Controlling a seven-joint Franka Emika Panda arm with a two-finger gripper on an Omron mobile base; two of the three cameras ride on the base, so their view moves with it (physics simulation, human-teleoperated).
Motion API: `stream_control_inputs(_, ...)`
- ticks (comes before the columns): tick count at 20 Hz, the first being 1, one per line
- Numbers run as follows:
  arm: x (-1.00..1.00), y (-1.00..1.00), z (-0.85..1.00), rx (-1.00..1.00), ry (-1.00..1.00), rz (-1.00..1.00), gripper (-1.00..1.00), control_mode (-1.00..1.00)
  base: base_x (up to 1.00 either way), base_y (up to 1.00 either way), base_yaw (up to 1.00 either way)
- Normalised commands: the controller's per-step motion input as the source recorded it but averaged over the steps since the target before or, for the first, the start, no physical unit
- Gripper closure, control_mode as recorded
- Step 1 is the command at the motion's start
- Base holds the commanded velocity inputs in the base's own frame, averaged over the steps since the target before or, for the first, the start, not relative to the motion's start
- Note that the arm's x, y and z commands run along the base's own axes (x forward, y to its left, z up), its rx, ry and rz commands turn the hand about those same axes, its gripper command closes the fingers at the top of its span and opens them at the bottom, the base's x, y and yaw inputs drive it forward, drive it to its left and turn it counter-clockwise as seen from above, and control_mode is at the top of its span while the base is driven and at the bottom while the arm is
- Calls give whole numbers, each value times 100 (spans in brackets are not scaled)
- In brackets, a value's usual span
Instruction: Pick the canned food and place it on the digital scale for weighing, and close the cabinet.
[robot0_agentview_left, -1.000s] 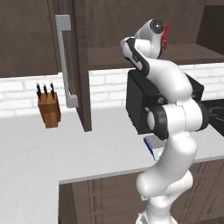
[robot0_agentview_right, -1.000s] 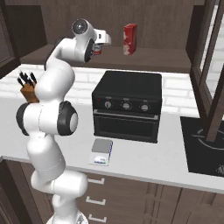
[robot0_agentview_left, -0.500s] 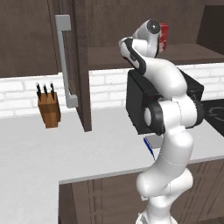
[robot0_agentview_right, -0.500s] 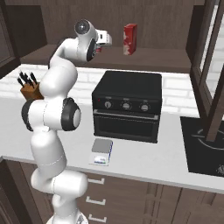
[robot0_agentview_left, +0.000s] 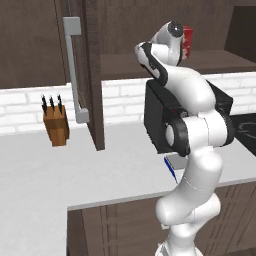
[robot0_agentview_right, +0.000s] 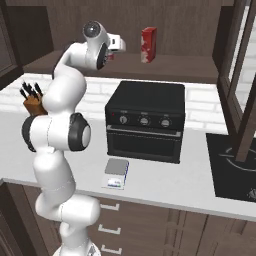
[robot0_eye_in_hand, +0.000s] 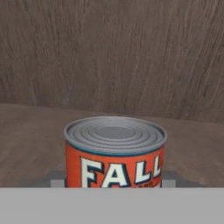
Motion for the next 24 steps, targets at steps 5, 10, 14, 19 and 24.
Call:
stream_control_inputs(5,-100,26,-6,17,-11,1,100,-100,0,0,0)
stream_control_inputs(10,-100,0,0,7,-6,11,100,-100,0,0,0)
stream_control_inputs(14,-100,-18,0,0,-9,20,100,-100,0,0,0)
stream_control_inputs(19,-100,-27,1,0,-1,23,100,-100,0,0,0)
stream_control_inputs(24,-100,-37,0,0,-1,24,100,-100,0,0,0)
